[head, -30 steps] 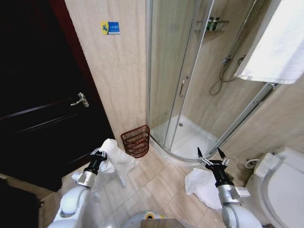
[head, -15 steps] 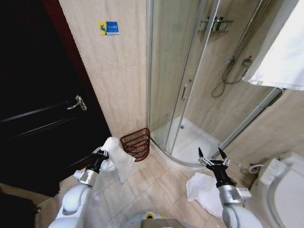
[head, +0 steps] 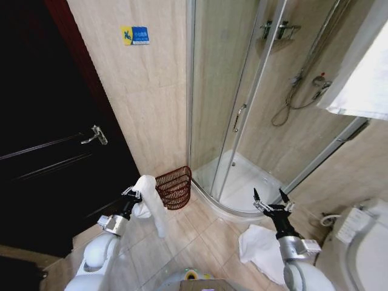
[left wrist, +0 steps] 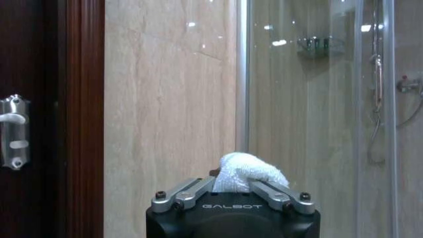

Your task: Discard the used towel into the hamper.

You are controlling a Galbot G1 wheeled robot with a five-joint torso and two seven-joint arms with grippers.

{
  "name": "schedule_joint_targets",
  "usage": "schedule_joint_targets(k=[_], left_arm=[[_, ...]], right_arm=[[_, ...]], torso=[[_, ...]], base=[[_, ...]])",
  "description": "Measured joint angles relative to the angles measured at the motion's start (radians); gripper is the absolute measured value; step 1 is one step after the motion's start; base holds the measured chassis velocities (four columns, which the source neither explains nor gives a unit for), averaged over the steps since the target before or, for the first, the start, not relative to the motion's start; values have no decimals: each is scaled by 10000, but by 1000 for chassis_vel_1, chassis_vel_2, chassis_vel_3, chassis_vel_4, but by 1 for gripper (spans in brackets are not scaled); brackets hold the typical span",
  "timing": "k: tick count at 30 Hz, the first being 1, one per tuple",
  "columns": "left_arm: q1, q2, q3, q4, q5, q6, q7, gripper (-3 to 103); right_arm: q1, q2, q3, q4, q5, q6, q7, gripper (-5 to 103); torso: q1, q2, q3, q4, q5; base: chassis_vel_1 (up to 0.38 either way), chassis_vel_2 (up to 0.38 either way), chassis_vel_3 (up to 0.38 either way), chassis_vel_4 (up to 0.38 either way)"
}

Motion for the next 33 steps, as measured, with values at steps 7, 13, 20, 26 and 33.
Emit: schedule_joint_targets(k=[7, 13, 20, 26, 33], left_arm=[[-177, -3, 50, 60, -72, 11, 442, 2], [-920, 32, 563, 196, -78, 373, 767, 2], [-1613, 238, 1507, 290, 33, 711, 783, 2], [-1969, 208, 2018, 656, 285, 726, 759, 2], [-2160, 102, 2191, 820, 403, 809, 709, 2]], right_arm=[[17, 0, -6, 11, 6, 0, 9, 100], [21, 0, -40, 49, 5, -16, 9, 100], [27, 0, -50, 71, -3, -50, 28, 100], [21, -33, -11, 60, 15, -56, 54, 100], [-44, -113, 4, 14, 66, -50, 85, 100]], torso=[[0, 0, 0, 0, 1], [0, 2, 0, 0, 1], [0, 1, 0, 0, 1], [0, 1, 1, -1, 0], [0, 2, 0, 0, 0]], base=[[-63, 60, 60, -59], [-63, 66, 70, -69], [-74, 49, 65, -69], [-62, 62, 69, -67], [-44, 78, 59, -52]])
